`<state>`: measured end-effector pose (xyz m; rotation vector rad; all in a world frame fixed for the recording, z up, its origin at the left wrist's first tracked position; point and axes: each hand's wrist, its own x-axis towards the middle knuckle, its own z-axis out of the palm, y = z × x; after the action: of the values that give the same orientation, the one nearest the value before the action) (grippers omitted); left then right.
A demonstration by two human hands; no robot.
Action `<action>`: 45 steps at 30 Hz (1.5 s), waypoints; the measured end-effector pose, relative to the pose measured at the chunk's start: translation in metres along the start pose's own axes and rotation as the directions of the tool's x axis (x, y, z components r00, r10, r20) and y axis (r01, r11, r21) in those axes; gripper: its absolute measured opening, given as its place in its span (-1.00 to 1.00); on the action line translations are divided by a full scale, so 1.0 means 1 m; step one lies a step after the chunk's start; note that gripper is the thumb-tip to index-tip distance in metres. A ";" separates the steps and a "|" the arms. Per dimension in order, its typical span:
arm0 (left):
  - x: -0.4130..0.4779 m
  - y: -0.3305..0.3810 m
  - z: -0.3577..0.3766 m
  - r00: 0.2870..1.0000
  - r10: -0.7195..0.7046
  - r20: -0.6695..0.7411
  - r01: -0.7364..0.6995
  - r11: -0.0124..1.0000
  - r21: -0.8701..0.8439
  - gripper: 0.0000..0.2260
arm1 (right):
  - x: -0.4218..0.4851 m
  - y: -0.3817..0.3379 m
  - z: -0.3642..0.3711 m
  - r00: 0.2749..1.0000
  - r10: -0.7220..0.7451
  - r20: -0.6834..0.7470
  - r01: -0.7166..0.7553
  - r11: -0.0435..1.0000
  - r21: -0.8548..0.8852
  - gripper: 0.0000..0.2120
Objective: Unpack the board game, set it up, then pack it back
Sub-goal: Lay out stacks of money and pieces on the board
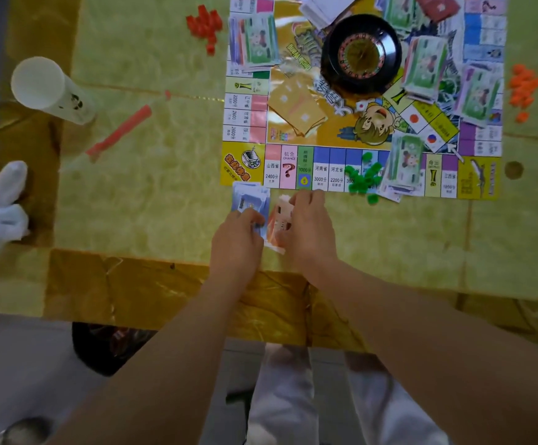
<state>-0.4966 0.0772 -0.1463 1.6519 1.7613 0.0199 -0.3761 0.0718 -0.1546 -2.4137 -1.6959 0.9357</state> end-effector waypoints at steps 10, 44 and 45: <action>0.002 -0.003 -0.002 0.999 0.032 0.028 -0.032 0.999 0.004 -0.76 | 0.005 0.002 -0.004 0.999 0.000 0.036 0.004 0.993 -0.120 -0.65; 0.009 0.149 0.007 0.843 -0.172 0.510 0.507 0.571 -0.645 -0.89 | 0.016 0.115 -0.134 0.941 0.057 0.333 -0.293 0.629 0.720 -0.73; 0.009 0.154 0.008 0.848 -0.166 0.503 0.498 0.571 -0.652 -0.88 | 0.017 0.120 -0.135 0.940 0.043 0.338 -0.289 0.630 0.721 -0.80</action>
<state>-0.3586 0.1100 -0.0850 0.6059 1.4157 0.2203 -0.2049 0.0782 -0.0963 -1.8927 -0.7985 1.6838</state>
